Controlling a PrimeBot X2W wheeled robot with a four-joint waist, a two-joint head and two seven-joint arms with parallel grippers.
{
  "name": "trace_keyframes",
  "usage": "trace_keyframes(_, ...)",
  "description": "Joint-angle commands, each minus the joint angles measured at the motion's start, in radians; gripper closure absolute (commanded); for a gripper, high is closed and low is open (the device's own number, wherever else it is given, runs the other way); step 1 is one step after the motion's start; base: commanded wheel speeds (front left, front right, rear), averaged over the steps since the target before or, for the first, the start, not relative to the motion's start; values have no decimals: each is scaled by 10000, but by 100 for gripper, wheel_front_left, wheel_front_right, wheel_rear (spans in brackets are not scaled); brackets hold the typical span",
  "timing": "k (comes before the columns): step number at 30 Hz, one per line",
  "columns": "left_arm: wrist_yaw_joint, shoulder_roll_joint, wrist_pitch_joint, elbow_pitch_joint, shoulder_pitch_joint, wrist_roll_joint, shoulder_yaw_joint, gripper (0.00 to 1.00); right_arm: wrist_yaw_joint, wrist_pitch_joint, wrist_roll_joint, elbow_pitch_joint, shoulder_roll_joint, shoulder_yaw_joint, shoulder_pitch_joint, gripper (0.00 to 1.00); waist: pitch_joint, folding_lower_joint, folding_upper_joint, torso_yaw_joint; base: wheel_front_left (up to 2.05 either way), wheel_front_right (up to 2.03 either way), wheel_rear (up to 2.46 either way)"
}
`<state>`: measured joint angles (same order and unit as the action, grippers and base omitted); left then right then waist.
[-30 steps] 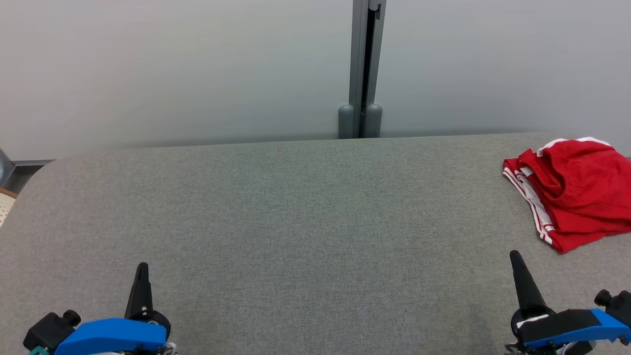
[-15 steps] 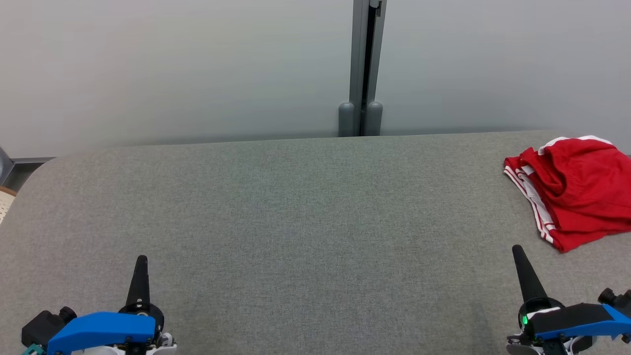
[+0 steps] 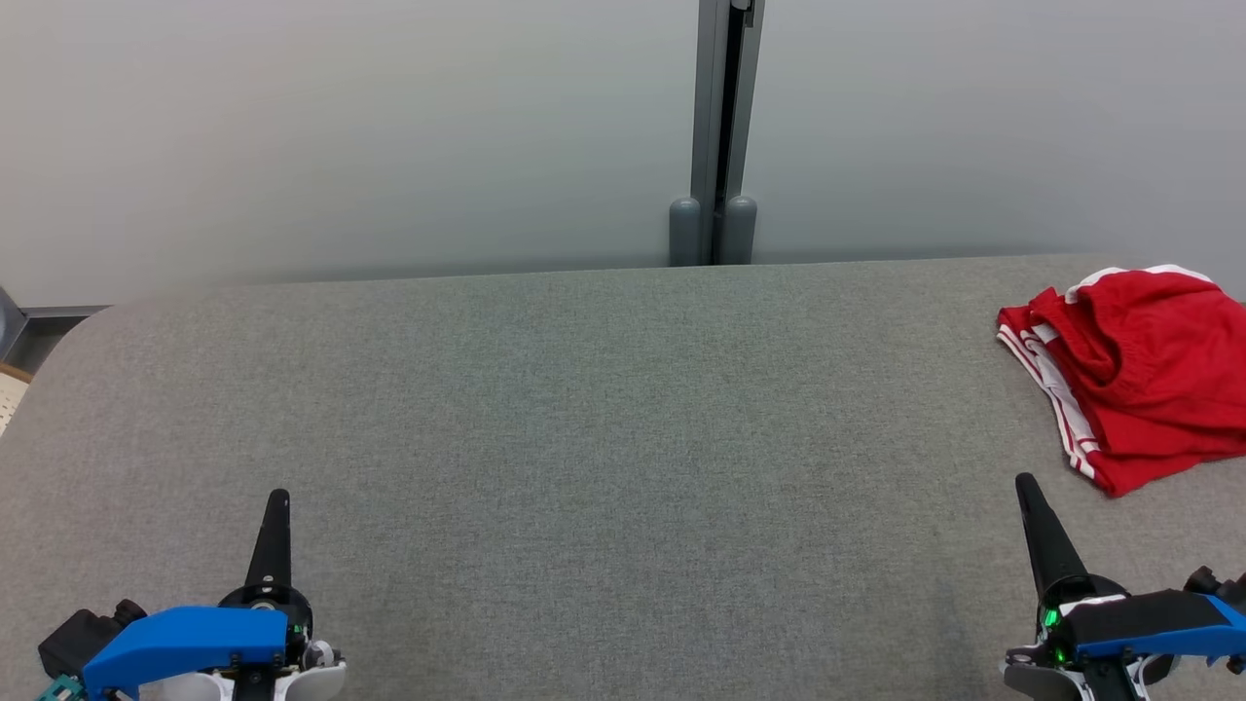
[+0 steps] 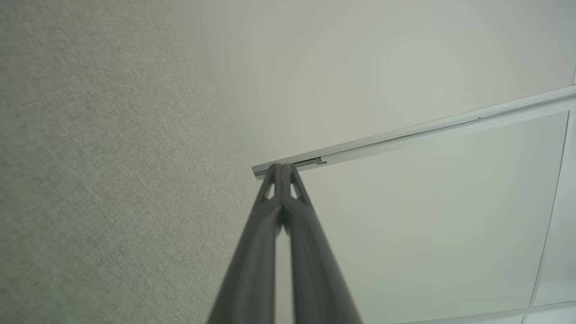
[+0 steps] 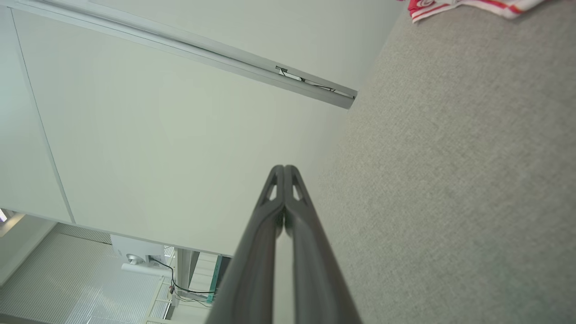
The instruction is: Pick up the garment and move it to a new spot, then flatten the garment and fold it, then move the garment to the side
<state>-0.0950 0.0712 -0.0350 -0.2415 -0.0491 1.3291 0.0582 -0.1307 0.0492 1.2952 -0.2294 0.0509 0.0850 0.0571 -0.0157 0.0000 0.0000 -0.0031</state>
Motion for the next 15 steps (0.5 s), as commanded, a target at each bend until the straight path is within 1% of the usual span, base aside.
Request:
trace_keyframes(1,-68,0,-86,37,-266,238,105,100,0,60,294,30,34,47,220,100,8,0,0,2,0,0,0)
trace_keyframes(15,-216,-87,-404,5,-431,1347,310,100,0,311,1539,-51,29,152,369,100,77,0,0,13,0,0,0)
